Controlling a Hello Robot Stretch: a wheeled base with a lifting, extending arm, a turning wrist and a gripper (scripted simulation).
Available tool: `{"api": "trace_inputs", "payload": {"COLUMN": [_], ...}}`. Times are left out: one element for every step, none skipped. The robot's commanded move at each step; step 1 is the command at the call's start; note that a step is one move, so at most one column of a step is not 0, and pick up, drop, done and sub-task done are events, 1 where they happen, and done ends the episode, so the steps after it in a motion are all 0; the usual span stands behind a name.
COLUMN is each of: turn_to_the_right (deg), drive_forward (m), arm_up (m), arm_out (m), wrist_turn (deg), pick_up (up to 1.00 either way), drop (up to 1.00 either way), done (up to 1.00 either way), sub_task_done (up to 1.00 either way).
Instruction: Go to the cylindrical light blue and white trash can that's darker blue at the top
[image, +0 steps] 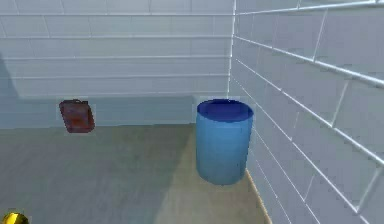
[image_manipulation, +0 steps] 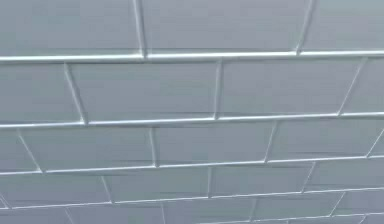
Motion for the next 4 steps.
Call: {"api": "trace_inputs", "payload": {"turn_to_the_right": [0.0, -45.0, -9.0, 0.0], "drive_forward": [0.65, 0.0, 0.0, 0.35], "arm_up": [0.0, 0.0, 0.0, 0.0], "arm_out": [0.0, 0.0, 0.0, 0.0], "wrist_turn": [0.0, 0.0, 0.0, 0.0], "pick_up": [0.0, 0.0, 0.0, 0.0], "drop": [0.0, 0.0, 0.0, 0.0], "done": [0.0, 0.0, 0.0, 0.0], "sub_task_done": [0.0, 0.0, 0.0, 0.0]}}
